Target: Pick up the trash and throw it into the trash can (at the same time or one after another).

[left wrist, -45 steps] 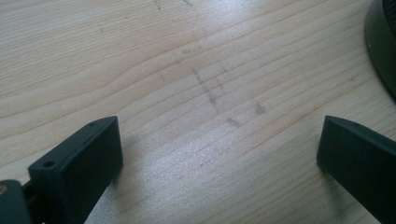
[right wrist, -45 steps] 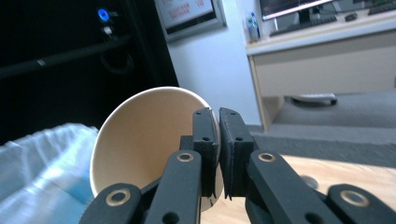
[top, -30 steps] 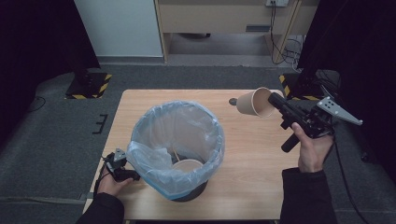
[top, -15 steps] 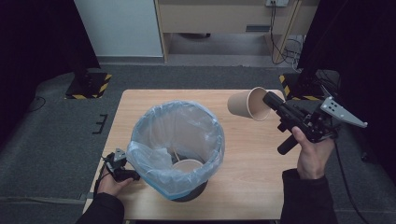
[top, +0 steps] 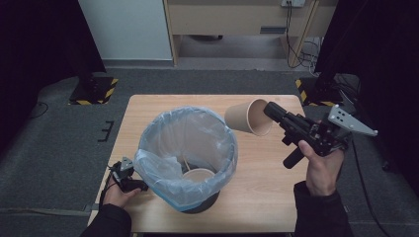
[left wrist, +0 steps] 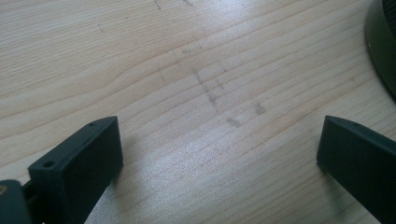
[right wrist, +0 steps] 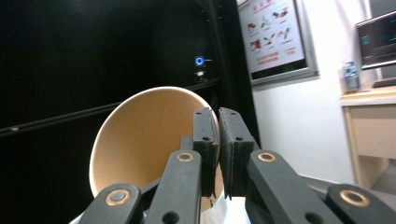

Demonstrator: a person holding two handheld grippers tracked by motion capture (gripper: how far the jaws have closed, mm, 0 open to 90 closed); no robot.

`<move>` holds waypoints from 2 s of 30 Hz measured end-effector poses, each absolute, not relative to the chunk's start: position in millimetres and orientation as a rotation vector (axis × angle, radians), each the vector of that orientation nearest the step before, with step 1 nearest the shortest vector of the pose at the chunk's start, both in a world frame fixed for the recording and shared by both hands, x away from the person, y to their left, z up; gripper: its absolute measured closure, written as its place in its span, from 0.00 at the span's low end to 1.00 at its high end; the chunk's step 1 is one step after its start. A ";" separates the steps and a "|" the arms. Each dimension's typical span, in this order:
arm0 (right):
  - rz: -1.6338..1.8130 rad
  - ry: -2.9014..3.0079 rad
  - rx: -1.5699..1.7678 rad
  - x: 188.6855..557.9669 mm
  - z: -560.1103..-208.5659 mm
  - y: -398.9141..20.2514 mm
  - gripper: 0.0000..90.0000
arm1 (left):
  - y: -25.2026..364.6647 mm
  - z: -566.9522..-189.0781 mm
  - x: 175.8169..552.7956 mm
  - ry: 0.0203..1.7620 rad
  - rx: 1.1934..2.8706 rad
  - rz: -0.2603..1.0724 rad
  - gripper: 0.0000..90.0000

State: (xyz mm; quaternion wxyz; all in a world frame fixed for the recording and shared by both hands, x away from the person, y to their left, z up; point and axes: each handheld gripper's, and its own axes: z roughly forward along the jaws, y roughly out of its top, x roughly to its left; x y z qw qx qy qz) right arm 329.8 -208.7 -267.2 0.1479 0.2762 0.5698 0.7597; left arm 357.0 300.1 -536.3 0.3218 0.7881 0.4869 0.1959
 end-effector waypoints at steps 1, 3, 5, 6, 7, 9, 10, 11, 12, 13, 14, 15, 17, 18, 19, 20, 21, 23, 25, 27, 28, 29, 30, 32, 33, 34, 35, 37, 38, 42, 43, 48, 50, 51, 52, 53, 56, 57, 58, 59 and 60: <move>2.181 1.648 0.788 329.6 -267.6 -206.1 0.96 | 300.1 -536.3 357.0 1.279 2.069 0.514 0.00; 2.178 1.668 0.777 328.9 -268.5 -200.1 0.96 | 300.1 -536.3 357.0 1.279 2.069 0.514 0.00; 2.180 1.685 0.768 328.2 -269.3 -195.1 0.96 | 300.1 -536.3 357.0 1.279 2.070 0.514 0.00; 2.183 1.699 0.762 327.7 -270.0 -191.3 0.96 | 300.1 -536.3 357.0 1.279 2.070 0.514 0.00; 2.185 1.708 0.759 327.5 -270.5 -189.0 0.96 | 300.1 -536.3 357.0 1.278 2.069 0.514 0.00; 2.191 1.731 0.753 327.3 -272.3 -182.8 0.96 | 300.1 -536.3 357.0 1.278 2.070 0.514 0.00; 2.192 1.742 0.749 327.4 -273.4 -179.8 0.96 | 300.1 -536.3 357.0 1.279 2.069 0.514 0.00; 2.193 1.751 0.748 327.5 -274.6 -176.8 0.96 | 300.1 -536.3 357.0 1.278 2.070 0.514 0.00; 2.191 1.763 0.746 327.8 -275.8 -174.0 0.96 | 300.1 -536.3 357.0 1.279 2.070 0.514 0.00; 2.190 1.774 0.746 328.0 -277.1 -171.1 0.96 | 300.1 -536.3 357.0 1.278 2.070 0.514 0.00; 2.188 1.784 0.746 328.3 -278.5 -168.4 0.96 | 300.1 -536.3 357.0 1.279 2.069 0.514 0.00; 2.185 1.794 0.747 328.8 -280.0 -165.9 0.96 | 300.1 -536.3 357.0 1.278 2.070 0.514 0.00; 2.179 1.811 0.749 329.6 -282.7 -161.2 0.96 | 300.1 -536.3 357.0 1.278 2.070 0.514 0.00; 2.174 1.821 0.748 329.8 -283.9 -158.9 0.96 | 300.1 -536.3 357.1 1.277 2.070 0.514 0.00; 2.170 1.830 0.747 330.0 -285.1 -156.6 0.96 | 300.1 -536.3 357.1 1.277 2.070 0.514 0.00; 2.166 1.840 0.747 330.2 -286.2 -154.3 0.96 | 300.1 -536.3 357.1 1.277 2.070 0.513 0.00; 2.165 1.846 0.745 330.5 -287.5 -152.1 0.96 | 300.1 -536.3 357.1 1.277 2.071 0.514 0.00; 2.154 1.866 0.747 331.5 -290.4 -147.7 0.95 | 300.1 -536.3 357.1 1.277 2.070 0.514 0.00; 2.135 1.887 0.746 332.7 -293.8 -143.3 0.95 | 300.1 -536.3 357.1 1.277 2.070 0.514 0.00; 2.123 1.914 0.747 334.1 -297.4 -138.1 0.94 | 300.1 -536.3 357.1 1.277 2.070 0.514 0.00; 2.122 1.935 0.752 334.9 -298.8 -136.0 0.90 | 300.1 -536.3 357.1 1.277 2.070 0.514 0.00; 2.120 1.950 0.752 335.8 -299.8 -134.5 0.88 | 300.1 -536.3 357.1 1.277 2.070 0.514 0.00; 2.114 1.952 0.751 336.5 -301.0 -133.1 0.85 | 300.1 -536.3 357.1 1.277 2.070 0.513 0.00; 2.103 1.957 0.759 337.7 -301.4 -132.7 0.82 | 300.2 -536.3 357.1 1.276 2.071 0.513 0.00; 2.100 1.948 0.759 338.0 -301.0 -133.5 0.80 | 300.1 -536.3 357.1 1.276 2.070 0.513 0.00; 2.100 1.934 0.766 338.7 -300.2 -135.5 0.77 | 300.1 -536.3 357.1 1.276 2.071 0.513 0.00; 2.100 1.917 0.774 339.9 -299.3 -138.7 0.75 | 300.1 -536.3 357.1 1.276 2.071 0.513 0.00; 2.084 1.868 0.802 343.3 -298.3 -147.4 0.68 | 300.1 -536.3 357.1 1.276 2.071 0.513 0.00; 2.058 1.838 0.826 346.2 -298.4 -153.6 0.64 | 300.1 -536.3 357.1 1.276 2.071 0.513 0.00; 1.963 1.781 0.917 360.2 -304.7 -173.1 0.52 | 300.1 -536.3 357.1 1.276 2.071 0.513 0.00; 1.933 1.774 0.946 365.2 -308.7 -178.1 0.50 | 300.1 -536.3 357.1 1.276 2.071 0.513 0.00; 1.767 1.770 1.107 391.7 -339.1 -198.7 0.40 | 300.1 -536.3 357.1 1.276 2.071 0.513 0.00; 1.705 1.788 1.159 401.7 -354.1 -205.3 0.39 | 300.1 -536.3 357.1 1.276 2.071 0.513 0.00; 1.669 1.805 1.178 406.3 -361.6 -208.5 0.38 | 300.1 -536.3 357.1 1.276 2.070 0.513 0.00; 1.639 1.817 1.201 410.3 -368.9 -211.4 0.38 | 300.1 -536.3 357.1 1.276 2.071 0.513 0.00; 1.612 1.828 1.219 414.2 -376.1 -214.4 0.37 | 300.1 -536.3 357.1 1.276 2.070 0.513 0.00; 1.538 1.870 1.275 424.3 -396.9 -223.6 0.33 | 300.1 -536.3 357.1 1.276 2.071 0.513 0.00; 1.507 1.887 1.293 427.1 -403.7 -227.1 0.32 | 300.1 -536.3 357.1 1.276 2.071 0.513 0.00; 1.471 1.905 1.315 430.2 -412.4 -231.4 0.31 | 300.1 -536.3 357.1 1.276 2.071 0.513 0.00; 1.451 1.916 1.327 432.0 -417.7 -234.0 0.31 | 300.1 -536.3 357.1 1.276 2.071 0.514 0.00; 1.423 1.930 1.346 434.0 -424.9 -237.6 0.30 | 300.1 -536.3 357.1 1.276 2.071 0.514 0.00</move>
